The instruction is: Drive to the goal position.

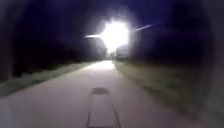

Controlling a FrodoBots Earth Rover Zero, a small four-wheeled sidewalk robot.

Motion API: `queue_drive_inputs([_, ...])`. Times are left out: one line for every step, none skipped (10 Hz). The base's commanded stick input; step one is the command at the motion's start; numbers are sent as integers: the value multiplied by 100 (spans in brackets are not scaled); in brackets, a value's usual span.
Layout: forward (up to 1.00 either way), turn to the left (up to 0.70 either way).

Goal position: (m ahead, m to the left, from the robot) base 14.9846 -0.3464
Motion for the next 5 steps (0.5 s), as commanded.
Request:
queue_drive_inputs([100, 0])
queue_drive_inputs([100, 0])
queue_drive_inputs([100, 0])
queue_drive_inputs([100, 0])
queue_drive_inputs([100, 0])
